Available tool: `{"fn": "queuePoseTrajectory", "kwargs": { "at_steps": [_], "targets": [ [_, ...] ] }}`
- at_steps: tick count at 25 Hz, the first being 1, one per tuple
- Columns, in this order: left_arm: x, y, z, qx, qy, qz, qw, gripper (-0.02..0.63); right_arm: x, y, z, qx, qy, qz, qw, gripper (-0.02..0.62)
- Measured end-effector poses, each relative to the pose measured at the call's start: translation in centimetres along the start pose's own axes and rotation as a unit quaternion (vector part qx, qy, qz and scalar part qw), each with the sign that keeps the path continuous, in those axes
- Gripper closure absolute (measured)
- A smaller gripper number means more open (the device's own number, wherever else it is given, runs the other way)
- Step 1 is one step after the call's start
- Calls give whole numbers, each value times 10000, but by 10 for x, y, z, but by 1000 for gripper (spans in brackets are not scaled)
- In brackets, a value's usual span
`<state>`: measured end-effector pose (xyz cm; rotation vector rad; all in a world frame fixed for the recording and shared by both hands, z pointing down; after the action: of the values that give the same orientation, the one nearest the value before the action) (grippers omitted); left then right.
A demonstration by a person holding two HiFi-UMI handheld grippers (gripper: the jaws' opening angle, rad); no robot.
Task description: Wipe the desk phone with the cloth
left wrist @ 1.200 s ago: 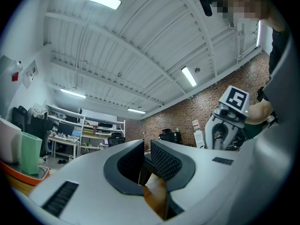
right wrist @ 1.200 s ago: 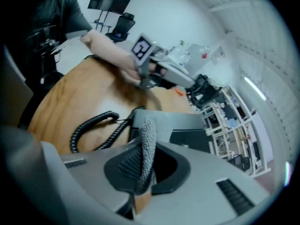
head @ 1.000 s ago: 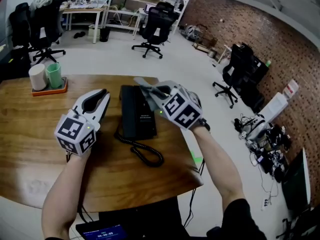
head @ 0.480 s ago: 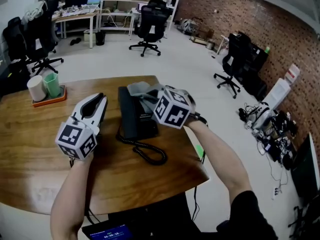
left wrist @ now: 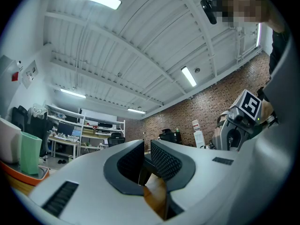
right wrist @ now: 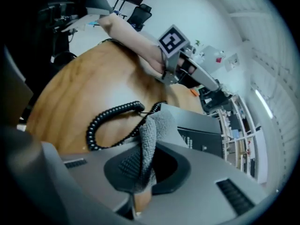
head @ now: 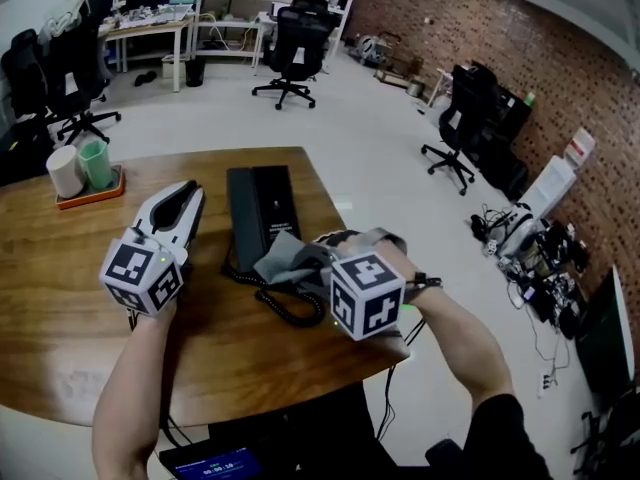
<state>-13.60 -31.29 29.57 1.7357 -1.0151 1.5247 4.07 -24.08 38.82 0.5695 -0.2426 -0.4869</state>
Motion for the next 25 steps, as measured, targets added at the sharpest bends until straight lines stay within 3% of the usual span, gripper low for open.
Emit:
{"fn": "queuePoseTrajectory", "kwargs": {
  "at_steps": [2,4,8,11,17,25],
  "targets": [
    [0,0,0,6,0,3,10000,572,5,-15,-6,133,-120,289,9994,569],
    [0,0,0,5,2,5,10000,572,17,-61,-12,787,-324,1024,9911,569],
    [0,0,0,9,1,-8,10000,572,48,-158,-14,2020,-664,2624,9413,569],
    [2,0,-1,2,-15,-22,10000,572,57,-194,2,2265,-731,3083,9210,569],
    [1,-2,-1,27,-18,-11,10000,572,61,-188,30,1918,-403,3013,9332,571],
    [-1,0,0,10,-12,-3,10000,572,42,-104,16,1368,-203,2145,9669,571]
  ]
}}
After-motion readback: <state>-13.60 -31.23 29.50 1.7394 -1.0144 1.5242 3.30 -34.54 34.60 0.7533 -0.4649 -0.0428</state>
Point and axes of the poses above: the fingertips, and each gripper's own axes: z forward along the fingers, y to its left, x out of its underside, the point moved 2 cm from there along -z, backward along the fingers, and after that the axes turned 4 degrees about y, right-handed, at the moved point
